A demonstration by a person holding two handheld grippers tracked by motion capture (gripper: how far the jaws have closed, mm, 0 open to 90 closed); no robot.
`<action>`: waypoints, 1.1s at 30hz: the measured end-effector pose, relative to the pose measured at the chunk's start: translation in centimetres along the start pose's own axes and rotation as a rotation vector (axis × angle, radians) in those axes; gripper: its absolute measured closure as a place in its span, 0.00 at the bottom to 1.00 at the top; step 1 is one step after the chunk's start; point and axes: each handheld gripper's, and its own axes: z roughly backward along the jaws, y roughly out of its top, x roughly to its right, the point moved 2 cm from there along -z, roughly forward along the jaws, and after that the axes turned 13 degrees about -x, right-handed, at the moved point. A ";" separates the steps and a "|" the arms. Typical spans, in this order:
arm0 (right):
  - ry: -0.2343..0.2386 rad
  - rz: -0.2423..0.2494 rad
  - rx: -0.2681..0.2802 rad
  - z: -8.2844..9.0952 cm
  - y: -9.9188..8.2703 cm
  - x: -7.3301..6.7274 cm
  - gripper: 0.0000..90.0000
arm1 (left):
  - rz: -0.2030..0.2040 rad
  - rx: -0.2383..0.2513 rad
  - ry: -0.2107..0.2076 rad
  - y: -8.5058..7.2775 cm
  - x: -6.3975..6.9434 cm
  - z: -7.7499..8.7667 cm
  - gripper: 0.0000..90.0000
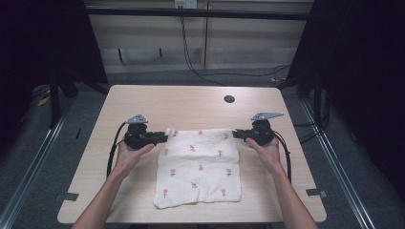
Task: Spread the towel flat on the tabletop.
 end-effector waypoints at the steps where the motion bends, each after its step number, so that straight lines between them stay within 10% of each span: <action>1: -0.005 -0.002 0.000 -0.1 0.0 0.1 0.93 | 0.001 -0.001 0.000 -0.1 -0.1 0.1 0.76; 12: -0.081 -0.041 -0.019 0.8 0.1 0.6 0.64 | -0.017 -0.023 0.007 -1.3 0.2 1.2 0.73; 22: -0.069 0.055 -0.082 3.4 -2.5 -3.2 0.69 | -0.106 -0.094 -0.040 -2.4 2.3 0.6 0.77; 24: -0.054 0.094 -0.096 3.2 -3.1 -4.2 0.74 | -0.147 -0.129 -0.086 -2.8 2.9 -0.3 0.91; 33: -0.009 0.142 -0.203 0.3 -6.1 -6.7 0.71 | -0.152 -0.214 -0.067 -4.1 3.2 -2.4 0.81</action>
